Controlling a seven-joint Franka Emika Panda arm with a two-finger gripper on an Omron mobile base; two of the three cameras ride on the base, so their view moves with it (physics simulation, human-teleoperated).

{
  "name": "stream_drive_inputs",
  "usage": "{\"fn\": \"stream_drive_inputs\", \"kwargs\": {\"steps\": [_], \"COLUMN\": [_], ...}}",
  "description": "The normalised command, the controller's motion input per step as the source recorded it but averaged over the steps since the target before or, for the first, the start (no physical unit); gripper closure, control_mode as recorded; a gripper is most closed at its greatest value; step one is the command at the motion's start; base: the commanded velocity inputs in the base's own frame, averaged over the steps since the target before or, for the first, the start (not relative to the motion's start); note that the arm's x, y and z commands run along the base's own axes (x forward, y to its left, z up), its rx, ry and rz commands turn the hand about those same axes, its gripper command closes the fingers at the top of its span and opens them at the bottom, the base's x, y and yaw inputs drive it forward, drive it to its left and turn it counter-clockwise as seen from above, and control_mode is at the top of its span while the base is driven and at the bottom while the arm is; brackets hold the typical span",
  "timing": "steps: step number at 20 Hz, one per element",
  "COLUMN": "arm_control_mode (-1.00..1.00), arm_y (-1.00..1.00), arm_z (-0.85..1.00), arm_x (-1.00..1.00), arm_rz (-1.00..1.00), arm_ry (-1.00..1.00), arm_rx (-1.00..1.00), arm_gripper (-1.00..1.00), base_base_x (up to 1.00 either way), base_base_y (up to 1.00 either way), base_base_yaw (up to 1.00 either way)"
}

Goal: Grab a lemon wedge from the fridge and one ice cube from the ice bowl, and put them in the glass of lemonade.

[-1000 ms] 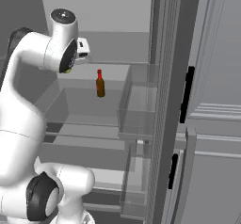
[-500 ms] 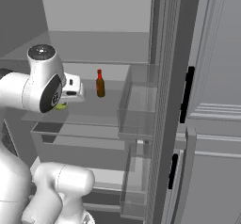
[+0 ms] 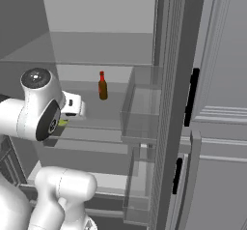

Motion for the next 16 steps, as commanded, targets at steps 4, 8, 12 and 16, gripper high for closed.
{"fn": "stream_drive_inputs", "kwargs": {"steps": [4, 8, 12, 16], "arm_control_mode": [1.0, 1.0, 1.0, 1.0], "arm_y": [0.0, 0.0, 0.0, 0.0], "arm_z": [0.0, 0.0, 0.0, 0.0], "arm_x": [0.0, 0.0, 0.0, 0.0], "arm_rz": [0.0, 0.0, 0.0, 0.0], "arm_ry": [0.0, 0.0, 0.0, 0.0], "arm_rx": [0.0, 0.0, 0.0, 0.0], "arm_gripper": [1.0, 1.0, 1.0, 1.0], "base_base_x": [-0.94, -1.0, -1.0, -1.0], "base_base_y": [-0.16, -0.18, -0.03, 0.2], "base_base_yaw": [-0.07, -0.08, -0.01, 0.32]}}
